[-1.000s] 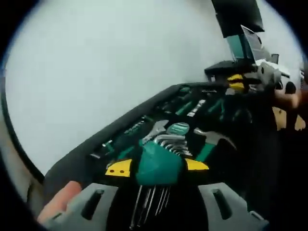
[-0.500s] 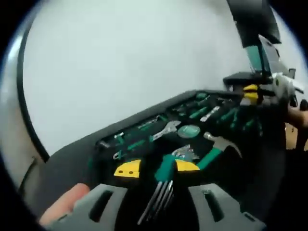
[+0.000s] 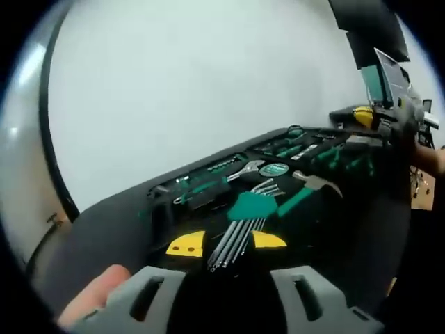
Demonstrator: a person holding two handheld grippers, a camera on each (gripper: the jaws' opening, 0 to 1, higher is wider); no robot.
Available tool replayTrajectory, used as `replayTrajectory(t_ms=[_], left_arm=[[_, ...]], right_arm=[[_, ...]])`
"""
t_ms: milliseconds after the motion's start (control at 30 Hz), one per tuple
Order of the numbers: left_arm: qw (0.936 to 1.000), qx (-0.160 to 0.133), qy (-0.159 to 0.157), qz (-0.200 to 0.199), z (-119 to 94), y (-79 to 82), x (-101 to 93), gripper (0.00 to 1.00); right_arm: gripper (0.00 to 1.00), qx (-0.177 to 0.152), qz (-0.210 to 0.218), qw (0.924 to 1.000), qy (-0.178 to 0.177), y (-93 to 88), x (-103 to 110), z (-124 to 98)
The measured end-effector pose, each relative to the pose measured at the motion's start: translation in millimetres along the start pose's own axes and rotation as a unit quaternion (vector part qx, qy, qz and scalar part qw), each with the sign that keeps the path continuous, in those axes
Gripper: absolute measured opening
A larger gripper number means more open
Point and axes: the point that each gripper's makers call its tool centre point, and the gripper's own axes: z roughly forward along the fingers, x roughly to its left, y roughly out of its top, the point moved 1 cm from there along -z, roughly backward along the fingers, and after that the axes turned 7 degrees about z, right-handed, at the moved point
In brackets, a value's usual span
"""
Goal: Pick up the tools and put them into their designated positions in the toolbox.
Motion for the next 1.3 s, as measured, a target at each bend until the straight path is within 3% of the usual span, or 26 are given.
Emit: replayTrajectory(t_ms=[67, 167, 300, 367, 467, 500, 567, 600, 633, 667, 700, 767, 867, 933, 1000, 1033, 1100, 1200, 1233, 1267, 1300], left_arm=[[1.0, -0.002, 0.002, -0.009, 0, -3.4, 2.6, 0.16], [0.9999, -0.006, -0.003, -0.012, 0, -4.9, 0.4, 0.14], [0.9995, -0.018, -0.008, -0.023, 2, -5.4, -1.6, 0.13], [0.9992, -0.027, -0.009, -0.028, 2, -5.6, -2.7, 0.13], [0.9988, -0.034, -0.008, -0.034, 2, -5.9, -1.9, 0.13], [0.9987, -0.036, -0.008, -0.035, 2, -5.2, -2.9, 0.13], [0.9987, -0.038, -0.009, -0.034, 3, -4.2, -5.2, 0.13], [0.9988, -0.04, -0.008, -0.026, 4, -3.0, -6.6, 0.13], [0.9989, -0.04, -0.007, -0.024, 6, -1.9, -7.8, 0.12], [0.9972, -0.071, -0.003, -0.023, 5, 9.5, -7.1, 0.12], [0.9985, -0.046, -0.013, -0.028, 4, 3.1, -13.3, 0.12], [0.9985, -0.046, -0.014, -0.027, 6, 2.2, -14.8, 0.12], [0.9976, -0.054, -0.018, -0.04, 8, 2.2, -14.1, 0.12], [0.9971, -0.055, -0.015, -0.05, 9, -0.3, -10.5, 0.12], [0.9967, -0.06, -0.015, -0.053, 9, -0.3, -9.1, 0.13], [0.9967, -0.06, -0.015, -0.052, 9, -0.1, -9.1, 0.13], [0.997, -0.062, -0.009, -0.045, 10, 0.2, -6.3, 0.15], [0.9972, -0.065, -0.007, -0.038, 12, 1.3, -6.8, 0.15], [0.9972, -0.066, -0.006, -0.036, 12, 1.7, -6.9, 0.17], [0.9971, -0.068, -0.005, -0.034, 13, 2.3, -6.4, 0.19], [0.9971, -0.069, -0.005, -0.032, 14, 2.4, -6.9, 0.22]], right_arm=[[0.04, 0.018, 0.042, 0.9988, 0.019, 6.9, 9, 12], [0.0, 0.009, 0.113, 0.9909, 0.072, 39.8, 36, 37], [0.0, 0.029, 0.108, 0.9843, 0.137, 63.2, 84, 82], [0.0, 0.06, 0.105, 0.9724, 0.2, 65.6, 133, 110], [0.0, 0.108, 0.046, 0.9605, 0.252, 38.0, 187, 144], [0.0, 0.144, 0.03, 0.9541, 0.261, 19.2, 199, 151], [0.0, 0.158, 0.009, 0.9514, 0.264, -5.5, 213, 158], [0.0, 0.173, 0.005, 0.9499, 0.26, -18.7, 216, 157], [0.0, 0.2, 0.041, 0.9451, 0.255, -30.6, 221, 152], [0.0, 0.213, 0.054, 0.9448, 0.243, -35.1, 219, 151], [0.0, 0.212, 0.091, 0.9439, 0.236, -26.0, 214, 151], [0.0, 0.224, 0.102, 0.9392, 0.239, -25.7, 212, 148], [0.0, 0.21, 0.098, 0.9435, 0.237, -25.1, 211, 149], [0.0, 0.226, 0.13, 0.9369, 0.232, -22.3, 207, 147], [0.0, 0.179, 0.169, 0.9478, 0.203, -4.0, 189, 157], [0.0, 0.173, 0.177, 0.9487, 0.197, 1.2, 183, 159], [0.0, 0.185, 0.165, 0.9425, 0.224, 1.1, 190, 158], [0.0, 0.214, 0.084, 0.942, 0.245, -21.8, 203, 149], [0.0, 0.23, 0.077, 0.9377, 0.248, -30.7, 206, 145], [0.0, 0.204, 0.095, 0.9424, 0.247, -24.9, 207, 147], [0.0, 0.217, 0.096, 0.94, 0.245, -27.3, 206, 145]])
